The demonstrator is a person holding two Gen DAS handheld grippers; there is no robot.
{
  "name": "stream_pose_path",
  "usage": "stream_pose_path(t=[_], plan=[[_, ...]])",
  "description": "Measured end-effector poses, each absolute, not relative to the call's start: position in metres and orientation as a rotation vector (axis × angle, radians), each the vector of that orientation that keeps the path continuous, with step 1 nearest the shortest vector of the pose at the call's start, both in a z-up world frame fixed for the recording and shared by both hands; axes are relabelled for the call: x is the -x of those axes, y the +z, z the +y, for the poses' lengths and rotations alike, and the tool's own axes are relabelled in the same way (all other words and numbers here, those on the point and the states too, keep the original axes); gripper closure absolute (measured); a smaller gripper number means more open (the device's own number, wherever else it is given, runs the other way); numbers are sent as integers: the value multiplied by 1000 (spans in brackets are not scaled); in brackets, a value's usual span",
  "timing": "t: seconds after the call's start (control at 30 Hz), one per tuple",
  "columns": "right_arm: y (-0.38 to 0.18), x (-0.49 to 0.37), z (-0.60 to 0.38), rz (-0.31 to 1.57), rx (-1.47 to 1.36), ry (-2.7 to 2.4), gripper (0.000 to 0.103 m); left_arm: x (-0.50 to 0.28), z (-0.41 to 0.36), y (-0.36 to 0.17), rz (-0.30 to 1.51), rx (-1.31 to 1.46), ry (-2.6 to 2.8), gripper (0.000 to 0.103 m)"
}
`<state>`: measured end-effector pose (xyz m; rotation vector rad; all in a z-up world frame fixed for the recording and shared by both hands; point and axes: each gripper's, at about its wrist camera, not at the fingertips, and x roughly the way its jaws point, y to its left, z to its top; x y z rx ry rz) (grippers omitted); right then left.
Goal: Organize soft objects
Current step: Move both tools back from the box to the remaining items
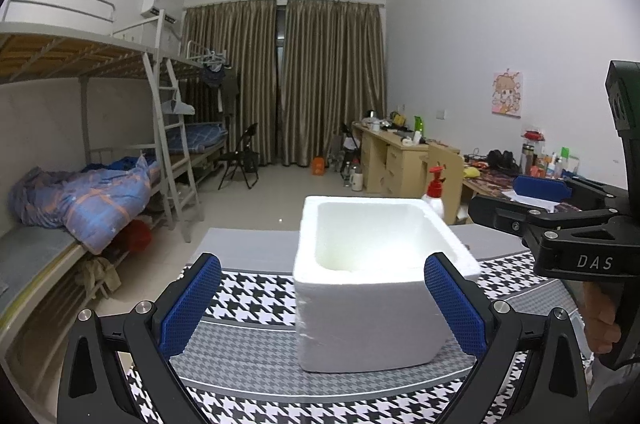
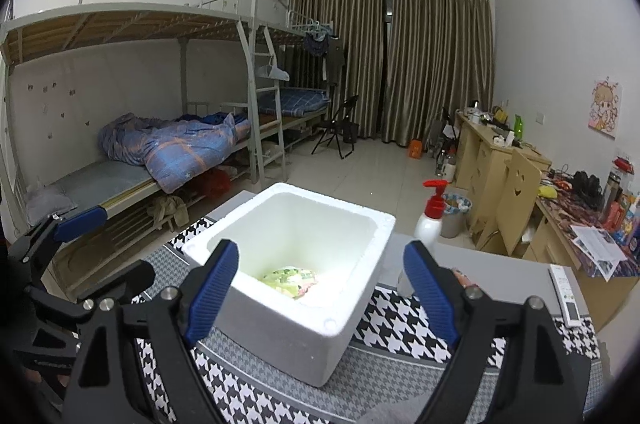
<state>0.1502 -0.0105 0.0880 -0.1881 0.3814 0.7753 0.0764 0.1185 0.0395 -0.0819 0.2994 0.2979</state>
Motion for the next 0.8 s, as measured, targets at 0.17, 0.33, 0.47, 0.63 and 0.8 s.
stream_pose_path(t=[0.17, 0.33, 0.47, 0.63, 0.8], plan=[[89, -144, -27, 357, 167, 761, 7, -77, 108, 41, 304, 85, 266, 1], [90, -134, -38, 338, 177, 738, 7, -74, 97, 43, 299, 81, 220, 1], [92, -127, -53, 319, 151, 715, 7, -69, 85, 47, 285, 80, 178, 1], [90, -114, -75, 291, 134, 676, 7, -66, 71, 50, 273, 58, 132, 1], [86, -108, -96, 273, 113, 649, 7, -64, 60, 49, 258, 68, 81, 1]])
